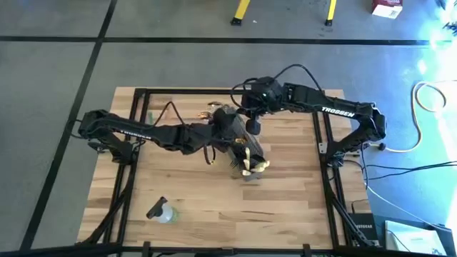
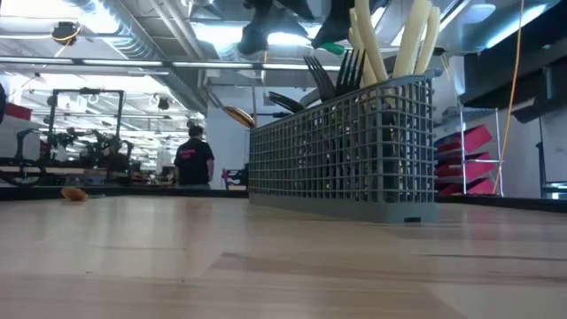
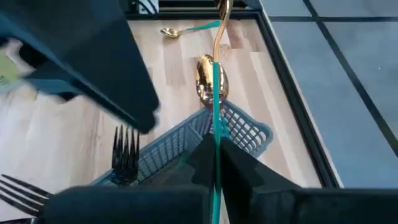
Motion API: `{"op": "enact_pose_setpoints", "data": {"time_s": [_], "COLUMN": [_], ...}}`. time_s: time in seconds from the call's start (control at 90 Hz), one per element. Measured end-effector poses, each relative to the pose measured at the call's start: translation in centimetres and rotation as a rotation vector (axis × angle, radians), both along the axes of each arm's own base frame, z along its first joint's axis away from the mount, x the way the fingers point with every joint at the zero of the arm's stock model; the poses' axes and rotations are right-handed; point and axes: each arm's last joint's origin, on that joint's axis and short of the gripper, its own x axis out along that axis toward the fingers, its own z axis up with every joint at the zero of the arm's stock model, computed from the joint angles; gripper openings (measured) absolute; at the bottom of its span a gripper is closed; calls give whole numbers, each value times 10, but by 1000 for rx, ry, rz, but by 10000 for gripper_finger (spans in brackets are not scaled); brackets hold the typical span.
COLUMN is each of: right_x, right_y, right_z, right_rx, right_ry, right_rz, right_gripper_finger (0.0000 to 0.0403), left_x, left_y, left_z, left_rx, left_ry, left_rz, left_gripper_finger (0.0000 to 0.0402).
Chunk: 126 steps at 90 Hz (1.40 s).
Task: Sort silverware
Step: Put the gold spoon into the cutlery rack
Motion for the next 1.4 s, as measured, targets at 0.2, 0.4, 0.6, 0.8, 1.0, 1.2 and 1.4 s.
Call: {"op": "enact_pose_setpoints", "data": {"time_s": [0.2, 0.4, 0.6, 0.8, 1.0, 1.2, 1.4], "right_x": [-4, -25, -54, -89, -117, -106, -87], "right_y": [-11, -23, -12, 11, 23, 21, 15], "right_z": [0, -20, -21, -40, -55, -72, -82], "right_rx": [0, 48, 77, 60, 6, 39, 40], "right_ry": [-24, -101, -370, -518, -724, -714, -728], "right_rz": [-85, -132, -76, 26, 65, 94, 105], "right_gripper_finger": [0, 0, 0, 0, 0, 0, 0], "left_x": [-3, -4, 2, 3, -8, -21, -12], "left_y": [-10, -15, 1, 21, 45, 63, 70], "left_z": [-2, -9, -5, 3, -18, -23, -27], "left_rx": [-390, -702, -968, -1167, -1344, -1540, -1569], "left_ry": [-308, -458, -553, -693, -802, -956, -969], "left_rz": [65, 77, -22, -248, -344, -595, -555], "left_gripper_finger": [153, 132, 113, 104, 103, 103, 103]}}
